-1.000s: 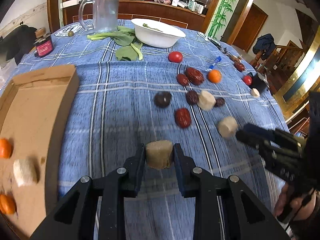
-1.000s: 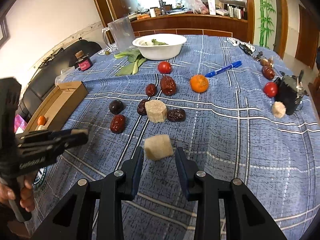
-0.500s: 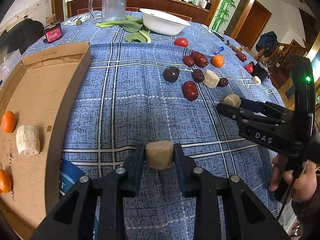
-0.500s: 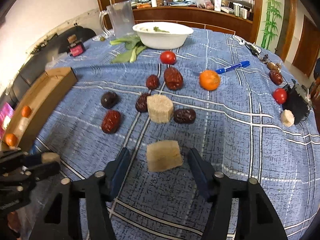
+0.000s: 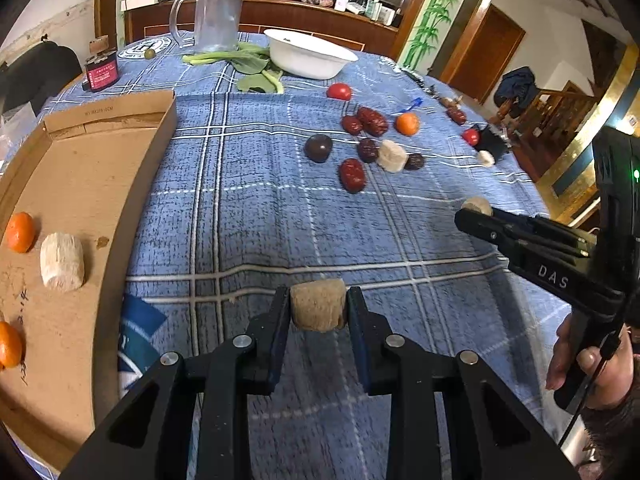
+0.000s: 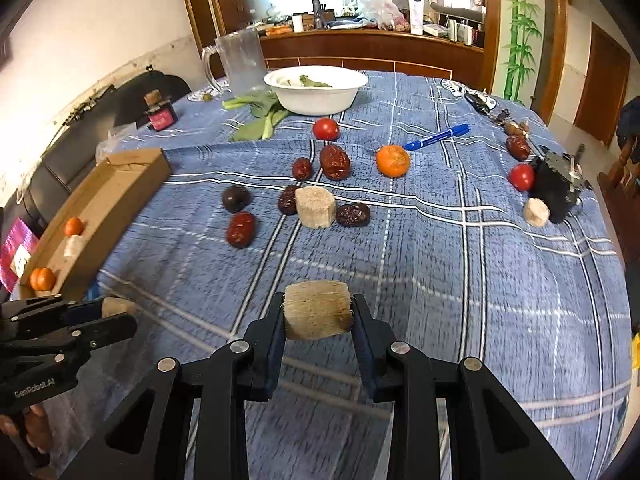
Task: Organize fruits
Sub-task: 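Carry both held white yam pieces toward the cardboard tray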
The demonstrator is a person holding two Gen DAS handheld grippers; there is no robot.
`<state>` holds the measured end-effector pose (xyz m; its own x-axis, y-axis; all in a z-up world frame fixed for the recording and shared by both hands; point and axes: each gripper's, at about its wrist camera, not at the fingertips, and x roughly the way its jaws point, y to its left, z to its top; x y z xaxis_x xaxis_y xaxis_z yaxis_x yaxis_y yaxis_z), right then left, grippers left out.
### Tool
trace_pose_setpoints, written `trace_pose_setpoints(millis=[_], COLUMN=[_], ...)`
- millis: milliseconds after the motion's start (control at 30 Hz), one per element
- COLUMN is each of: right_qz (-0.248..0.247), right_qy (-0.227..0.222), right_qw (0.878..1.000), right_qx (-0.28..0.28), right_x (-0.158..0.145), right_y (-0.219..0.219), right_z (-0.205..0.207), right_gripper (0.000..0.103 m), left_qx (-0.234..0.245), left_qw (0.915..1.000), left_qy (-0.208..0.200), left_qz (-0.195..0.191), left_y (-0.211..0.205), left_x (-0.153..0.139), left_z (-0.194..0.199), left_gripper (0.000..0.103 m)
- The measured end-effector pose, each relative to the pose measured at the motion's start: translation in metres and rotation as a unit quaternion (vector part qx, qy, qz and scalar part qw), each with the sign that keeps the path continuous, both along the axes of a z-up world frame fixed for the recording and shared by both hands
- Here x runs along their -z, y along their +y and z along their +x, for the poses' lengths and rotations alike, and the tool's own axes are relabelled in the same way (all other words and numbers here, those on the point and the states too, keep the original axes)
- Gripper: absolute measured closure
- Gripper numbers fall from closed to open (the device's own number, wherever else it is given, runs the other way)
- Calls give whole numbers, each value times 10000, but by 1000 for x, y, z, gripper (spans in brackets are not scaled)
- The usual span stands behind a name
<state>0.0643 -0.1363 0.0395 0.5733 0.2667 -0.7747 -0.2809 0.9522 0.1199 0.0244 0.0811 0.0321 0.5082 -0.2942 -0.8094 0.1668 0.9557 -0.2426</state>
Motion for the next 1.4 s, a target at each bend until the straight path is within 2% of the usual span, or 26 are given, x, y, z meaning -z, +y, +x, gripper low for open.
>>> trace_pose_setpoints(millis=[167, 433, 600, 867, 1167, 1400], right_qz=[-26, -17, 5, 86, 70, 3], right_qy=[15, -1, -107, -231, -191, -48], right_qw=[10000, 9999, 9992, 9952, 9881, 9829], right_qx=[-40, -160, -381, -943, -1523, -1843], right_x=[-4, -12, -23, -42, -41, -23], right_y=[7, 33, 64, 137, 226, 279], right_z=[-20, -27, -20, 3, 35, 55], right_gripper=[70, 70, 69, 69, 69, 69], left_qx=[16, -166, -436, -1017, -1698, -1910], left_qw=[9999, 9993, 9981, 9933, 9843, 9809], left_qy=[-92, -313, -422, -553, -438, -190], left_qz=[-86, -116, -113, -58, 200, 303], left_y=[6, 32, 66, 138, 225, 257], left_x=[-11, -33, -43, -57, -49, -28], left_z=[-12, -22, -24, -23, -15, -5], left_gripper=[76, 76, 76, 76, 75, 75])
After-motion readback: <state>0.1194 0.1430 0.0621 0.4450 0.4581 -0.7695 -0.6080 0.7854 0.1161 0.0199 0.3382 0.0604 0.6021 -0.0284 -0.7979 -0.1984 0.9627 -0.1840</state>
